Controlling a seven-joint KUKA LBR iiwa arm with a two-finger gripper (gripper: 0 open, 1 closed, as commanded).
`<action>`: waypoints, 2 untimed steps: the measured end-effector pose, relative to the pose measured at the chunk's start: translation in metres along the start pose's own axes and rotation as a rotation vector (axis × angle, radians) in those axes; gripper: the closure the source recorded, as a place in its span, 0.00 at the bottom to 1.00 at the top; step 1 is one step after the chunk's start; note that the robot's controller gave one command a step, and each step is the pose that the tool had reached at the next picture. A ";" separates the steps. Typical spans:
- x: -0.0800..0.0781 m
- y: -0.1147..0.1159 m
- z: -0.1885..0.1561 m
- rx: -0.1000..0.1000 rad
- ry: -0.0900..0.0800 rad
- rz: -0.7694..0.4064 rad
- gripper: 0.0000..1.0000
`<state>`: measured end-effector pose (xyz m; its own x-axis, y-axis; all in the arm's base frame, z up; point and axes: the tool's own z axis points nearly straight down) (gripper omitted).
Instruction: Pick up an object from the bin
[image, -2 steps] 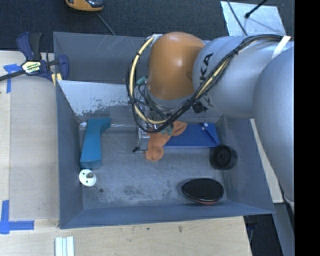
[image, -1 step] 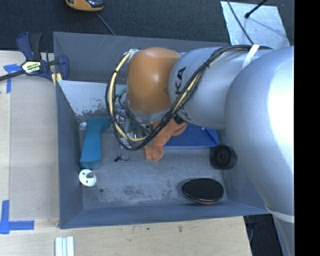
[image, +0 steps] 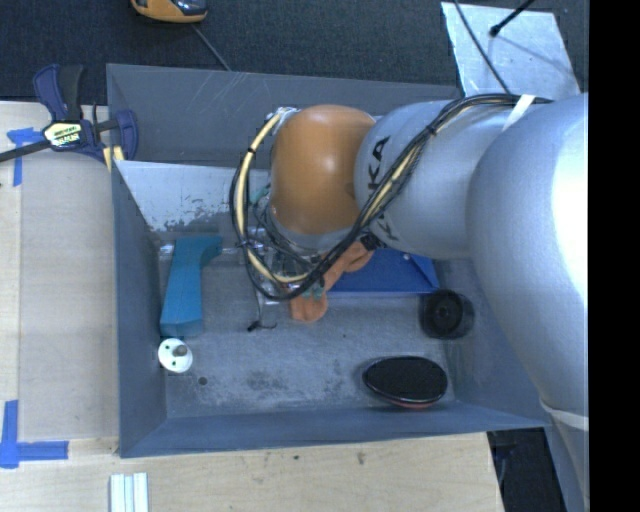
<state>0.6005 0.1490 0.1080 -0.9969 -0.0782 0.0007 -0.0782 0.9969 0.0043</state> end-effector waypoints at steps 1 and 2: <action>-0.007 -0.066 -0.037 0.005 0.001 0.006 0.00; -0.008 -0.086 -0.066 0.007 -0.007 0.136 0.00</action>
Offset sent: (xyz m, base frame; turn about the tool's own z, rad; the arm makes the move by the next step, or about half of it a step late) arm 0.0117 -0.0702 0.0714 0.1480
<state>0.6151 0.0631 0.1739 -0.9983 0.0578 -0.0064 0.0579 0.9983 -0.0028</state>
